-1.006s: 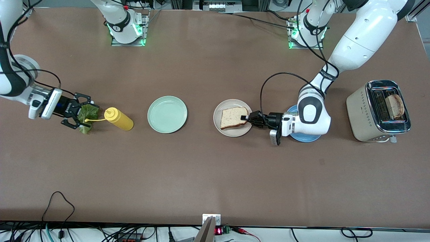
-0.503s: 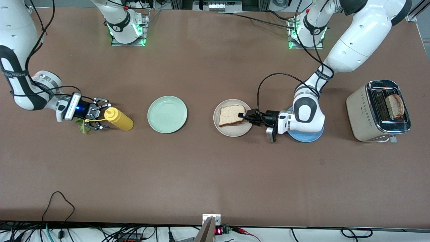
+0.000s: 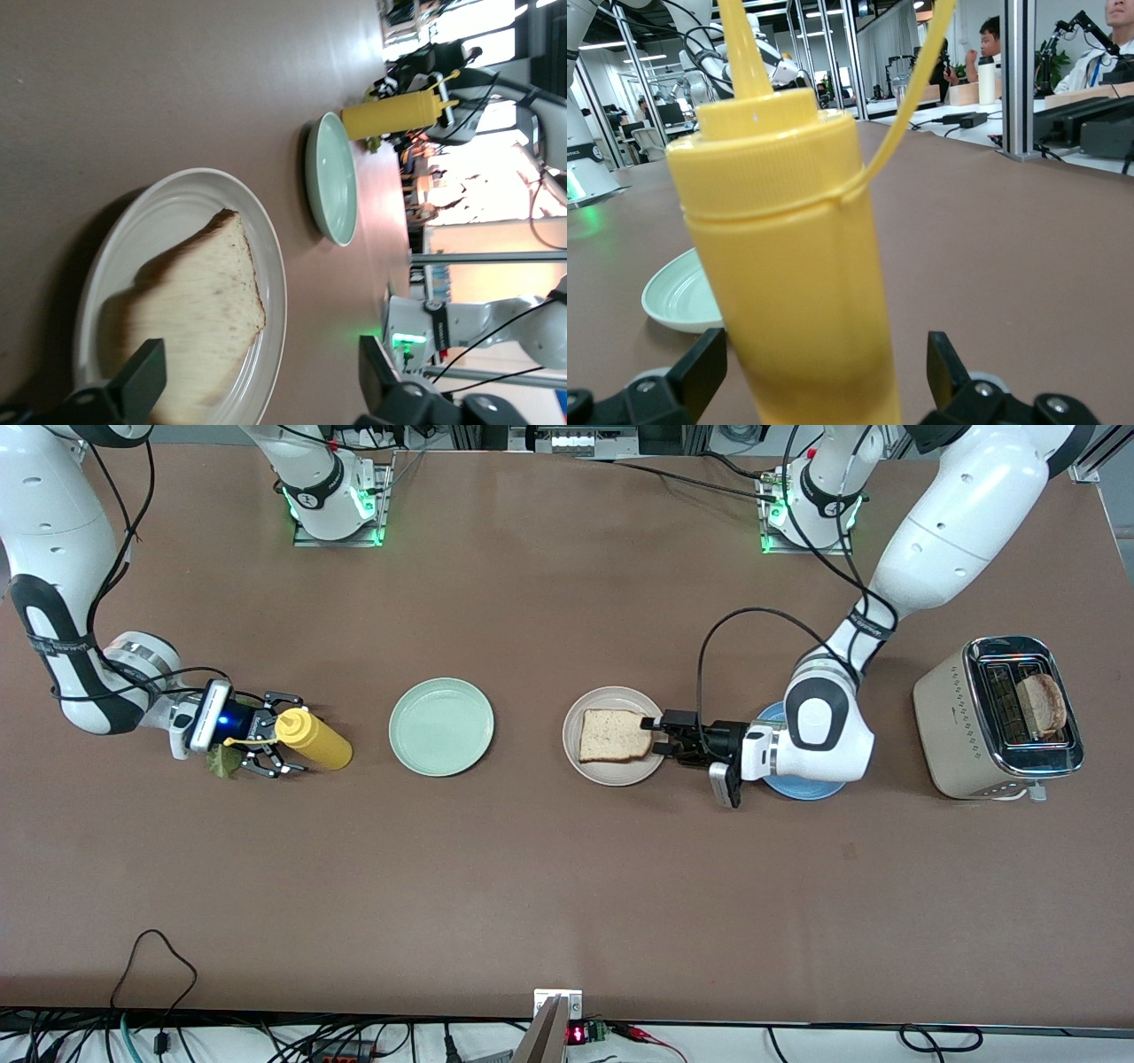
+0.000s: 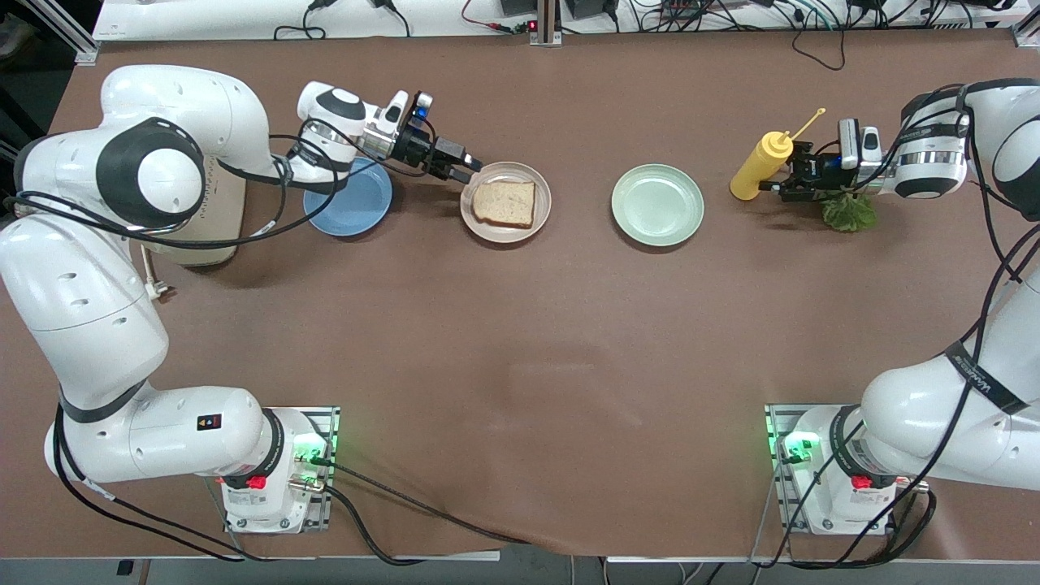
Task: Make sandwich in beige plate with both arms
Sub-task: 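Grasp the mustard bottle with the right gripper while the left gripper withdraws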
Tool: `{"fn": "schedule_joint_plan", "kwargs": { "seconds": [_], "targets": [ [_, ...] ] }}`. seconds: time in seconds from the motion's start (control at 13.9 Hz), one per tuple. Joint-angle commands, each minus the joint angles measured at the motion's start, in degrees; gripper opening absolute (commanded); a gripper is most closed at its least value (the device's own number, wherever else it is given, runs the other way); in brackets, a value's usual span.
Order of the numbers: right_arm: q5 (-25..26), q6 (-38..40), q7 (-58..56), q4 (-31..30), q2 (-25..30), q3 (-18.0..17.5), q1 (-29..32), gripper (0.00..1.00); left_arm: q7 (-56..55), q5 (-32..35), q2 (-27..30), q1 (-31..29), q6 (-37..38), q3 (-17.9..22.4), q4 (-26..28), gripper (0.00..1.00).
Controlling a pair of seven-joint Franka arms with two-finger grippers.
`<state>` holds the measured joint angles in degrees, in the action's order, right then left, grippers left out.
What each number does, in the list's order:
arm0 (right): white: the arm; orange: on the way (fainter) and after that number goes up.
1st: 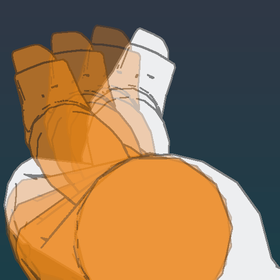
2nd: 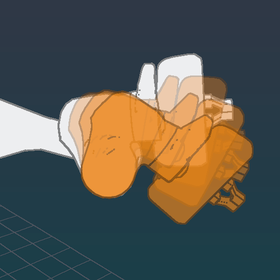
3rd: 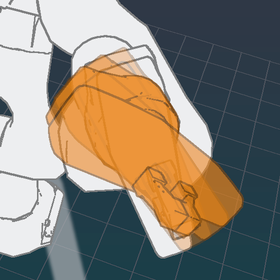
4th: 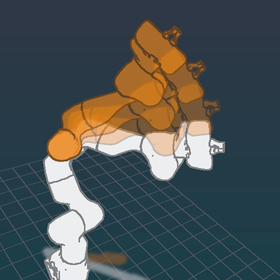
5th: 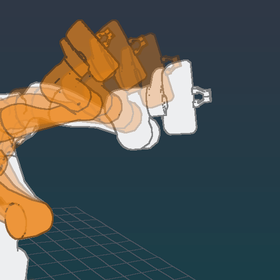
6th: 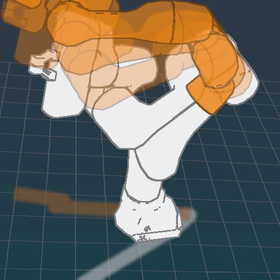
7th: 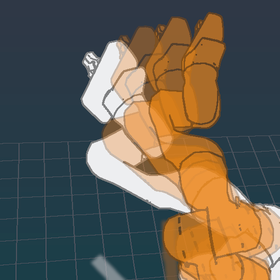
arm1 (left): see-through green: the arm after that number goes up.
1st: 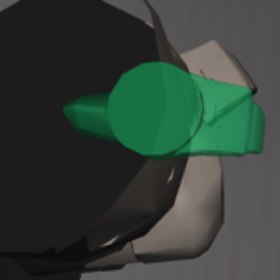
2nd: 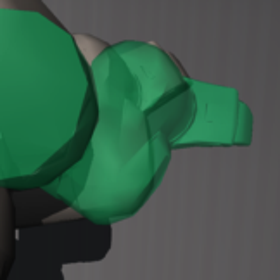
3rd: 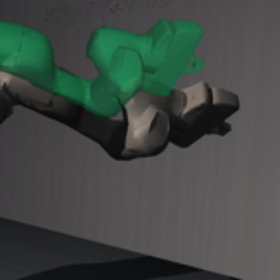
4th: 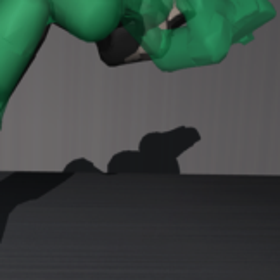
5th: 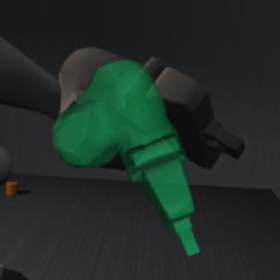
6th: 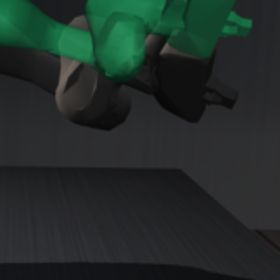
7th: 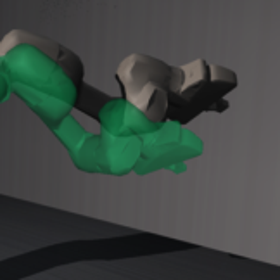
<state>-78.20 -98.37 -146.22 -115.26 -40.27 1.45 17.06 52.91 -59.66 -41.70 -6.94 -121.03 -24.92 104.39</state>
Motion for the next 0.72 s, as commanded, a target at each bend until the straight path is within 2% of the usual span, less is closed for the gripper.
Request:
{"fn": "schedule_joint_plan", "kwargs": {
  "seconds": [0.0, 0.07, 0.14, 0.29, 0.36, 0.5, 0.65],
  "targets": [
    [-1.60, 0.73, -1.08, 0.65, -0.51, -0.04, -1.50, 1.00, -7.71, 9.08, 5.30, 0.09, 0.44, 0.22, 0.64, 1.00],
    [-1.61, 0.73, -0.99, 0.65, -0.51, -0.04, -1.85, 1.00, -9.57, 12.25, 6.01, 0.00, 0.79, 0.31, 0.38, 1.00],
    [-1.61, 0.73, -0.99, 0.65, -0.51, -0.04, -1.85, 0.92, -11.15, 14.89, 6.71, -0.26, 0.88, 0.22, 0.38, 1.00],
    [-1.61, 0.73, -1.08, 0.65, -0.43, -0.04, -1.85, 0.55, -12.74, 18.07, 8.29, -0.27, 1.05, 0.31, 0.38, 1.00],
    [-1.61, 0.73, -1.08, 0.65, -0.43, -0.04, -1.85, 0.42, -14.14, 20.78, 9.43, -0.53, 1.75, 0.48, 0.38, 1.00],
    [-1.61, 0.73, -0.91, 0.74, -0.25, -0.04, -1.85, 0.38, -19.05, 26.05, 11.89, -0.97, 3.50, 0.66, 0.03, 1.00],
    [-0.82, 0.38, 0.58, 2.14, 0.36, 0.05, -2.29, 0.37, -24.76, 32.38, 12.78, -1.06, 8.32, 0.75, -3.21, 1.00]
  ]
}}
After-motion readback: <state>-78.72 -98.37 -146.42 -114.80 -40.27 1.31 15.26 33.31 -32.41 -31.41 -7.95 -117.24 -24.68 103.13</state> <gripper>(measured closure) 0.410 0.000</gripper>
